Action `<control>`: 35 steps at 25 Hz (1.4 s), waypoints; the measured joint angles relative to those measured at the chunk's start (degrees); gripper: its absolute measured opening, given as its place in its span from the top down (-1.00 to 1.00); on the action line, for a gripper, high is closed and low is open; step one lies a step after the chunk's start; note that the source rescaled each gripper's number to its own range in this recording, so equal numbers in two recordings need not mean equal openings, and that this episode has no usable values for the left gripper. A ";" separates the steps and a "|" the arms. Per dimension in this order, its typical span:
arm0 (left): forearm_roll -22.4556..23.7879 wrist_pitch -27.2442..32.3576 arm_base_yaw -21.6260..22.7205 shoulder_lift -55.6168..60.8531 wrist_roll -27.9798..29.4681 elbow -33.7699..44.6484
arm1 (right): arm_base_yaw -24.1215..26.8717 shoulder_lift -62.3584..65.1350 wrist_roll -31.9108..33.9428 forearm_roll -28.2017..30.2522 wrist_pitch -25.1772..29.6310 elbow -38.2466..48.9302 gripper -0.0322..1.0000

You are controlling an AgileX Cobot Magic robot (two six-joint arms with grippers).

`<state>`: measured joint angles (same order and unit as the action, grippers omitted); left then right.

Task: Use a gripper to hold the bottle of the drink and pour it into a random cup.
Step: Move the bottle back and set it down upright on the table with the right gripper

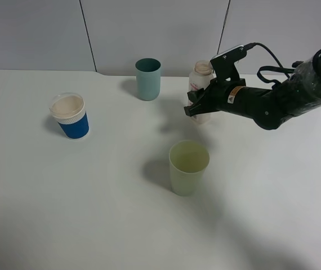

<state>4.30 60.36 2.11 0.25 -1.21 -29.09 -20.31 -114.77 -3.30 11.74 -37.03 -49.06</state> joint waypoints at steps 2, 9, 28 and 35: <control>0.00 0.00 0.00 0.00 0.00 0.00 | 0.00 0.00 0.00 -0.05 0.01 0.00 0.94; 0.00 0.00 0.00 0.00 0.00 0.00 | 0.00 0.00 0.48 -0.05 0.56 0.00 0.94; 0.00 0.00 0.00 0.00 0.00 0.00 | 0.00 0.00 2.38 -0.05 2.52 0.27 0.88; 0.00 0.00 0.00 0.00 0.00 0.00 | 0.00 0.00 2.38 -0.05 2.84 0.27 0.38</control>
<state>4.30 60.36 2.11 0.25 -1.21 -29.09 -20.31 -114.77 -0.92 11.69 -34.19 -48.79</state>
